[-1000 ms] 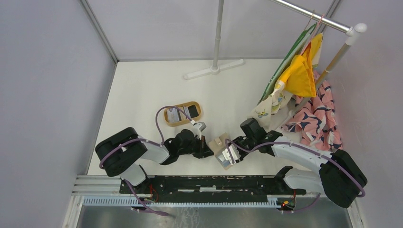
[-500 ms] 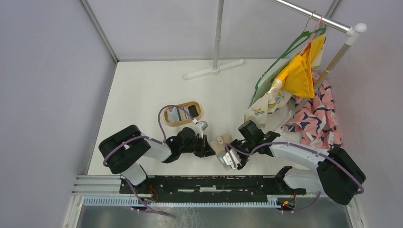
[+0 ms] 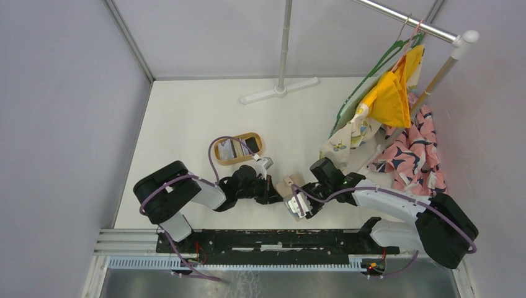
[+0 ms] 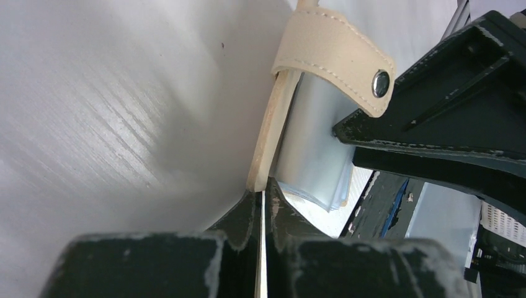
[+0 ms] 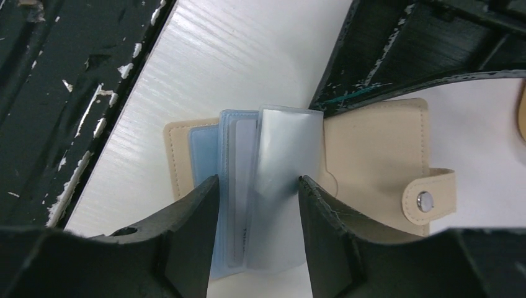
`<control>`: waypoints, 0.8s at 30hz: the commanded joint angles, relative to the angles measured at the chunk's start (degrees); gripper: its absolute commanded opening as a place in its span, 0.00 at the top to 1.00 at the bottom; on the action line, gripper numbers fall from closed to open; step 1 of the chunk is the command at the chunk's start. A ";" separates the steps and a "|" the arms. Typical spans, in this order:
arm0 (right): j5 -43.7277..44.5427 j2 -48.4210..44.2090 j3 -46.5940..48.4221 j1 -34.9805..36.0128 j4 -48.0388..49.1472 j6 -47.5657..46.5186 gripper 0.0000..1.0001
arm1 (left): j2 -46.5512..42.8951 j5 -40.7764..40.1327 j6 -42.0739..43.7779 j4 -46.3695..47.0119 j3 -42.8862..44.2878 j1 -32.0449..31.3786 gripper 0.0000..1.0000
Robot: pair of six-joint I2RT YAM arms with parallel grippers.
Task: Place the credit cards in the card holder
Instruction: Open the card holder at the center of the board.
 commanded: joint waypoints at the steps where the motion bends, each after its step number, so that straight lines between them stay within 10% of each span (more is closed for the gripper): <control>1: 1.77 -2.99 1.04 0.06 5.05 3.61 0.47 | 2.92 1.14 2.83 -1.73 0.49 0.06 0.98; 14: 3.07 -5.97 1.30 -1.77 7.82 8.34 0.55 | 5.06 1.21 2.65 -1.27 1.37 0.11 0.98; 24: 6.33 -5.86 0.95 -3.24 9.95 11.21 0.42 | 4.93 0.81 2.56 -1.75 1.47 0.09 0.97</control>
